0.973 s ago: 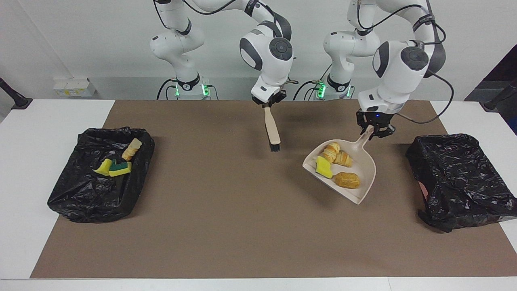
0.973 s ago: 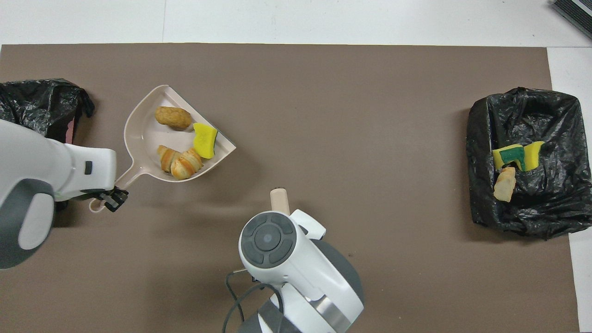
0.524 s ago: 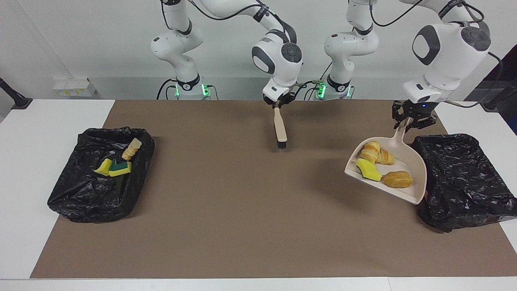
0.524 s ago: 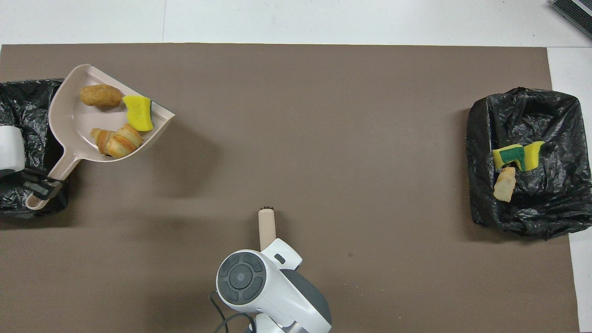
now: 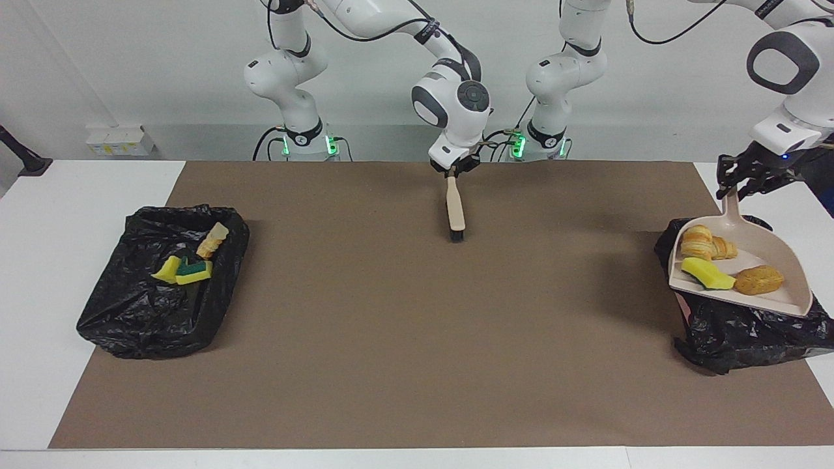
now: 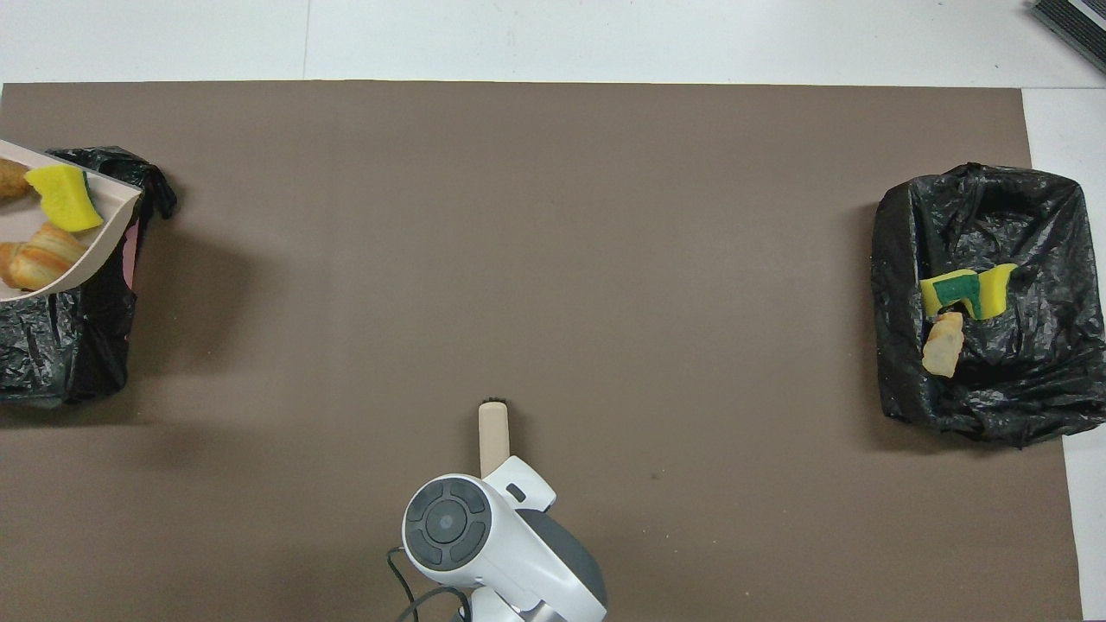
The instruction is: Sweep and dump trash in bin
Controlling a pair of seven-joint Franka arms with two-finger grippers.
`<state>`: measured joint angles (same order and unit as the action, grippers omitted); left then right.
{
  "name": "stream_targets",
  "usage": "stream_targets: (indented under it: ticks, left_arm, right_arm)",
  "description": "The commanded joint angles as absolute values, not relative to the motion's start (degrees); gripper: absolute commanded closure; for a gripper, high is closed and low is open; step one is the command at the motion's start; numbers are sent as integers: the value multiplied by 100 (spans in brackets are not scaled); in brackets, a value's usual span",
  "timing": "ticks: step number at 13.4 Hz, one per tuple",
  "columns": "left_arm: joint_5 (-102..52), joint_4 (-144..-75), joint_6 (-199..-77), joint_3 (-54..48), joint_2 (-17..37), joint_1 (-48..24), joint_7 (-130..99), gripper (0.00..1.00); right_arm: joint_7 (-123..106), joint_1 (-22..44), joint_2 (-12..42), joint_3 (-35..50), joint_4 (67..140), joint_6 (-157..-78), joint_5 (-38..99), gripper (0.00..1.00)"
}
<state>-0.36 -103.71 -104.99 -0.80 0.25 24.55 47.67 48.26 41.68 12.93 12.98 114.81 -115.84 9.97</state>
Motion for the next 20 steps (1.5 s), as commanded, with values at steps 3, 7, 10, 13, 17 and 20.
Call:
stream_targets:
  ticks: [3,7,10,13,17,20]
  left_arm:
    - [885,-9011,-10389,-141,1131,3189,5885,100]
    - [2156,-8701,-10380,-149,1406,3314,6960,100]
    - [3083,-8631,-10415,-211,1468,3086,7215,100]
    - [3943,-8622,-10389,-211,1511,2673,7242,100]
    - [4902,-8613,-10529,-220,1547,2269,7462,100]
    - [5736,-8613,-10591,-220,1556,1944,7488,100]
  right_arm:
    - [4957,4114,1266,1266,10980,-10989,985,0]
    - [4564,3676,811,1248,10617,-10267,677,0]
    - [3606,3052,344,1213,10267,-9451,668,0]
    - [2492,2428,220,1047,9617,-8721,598,0]
    - [1005,1768,-158,301,9404,-8569,344,0]
    - [659,1679,-115,-333,9159,-8552,28,0]
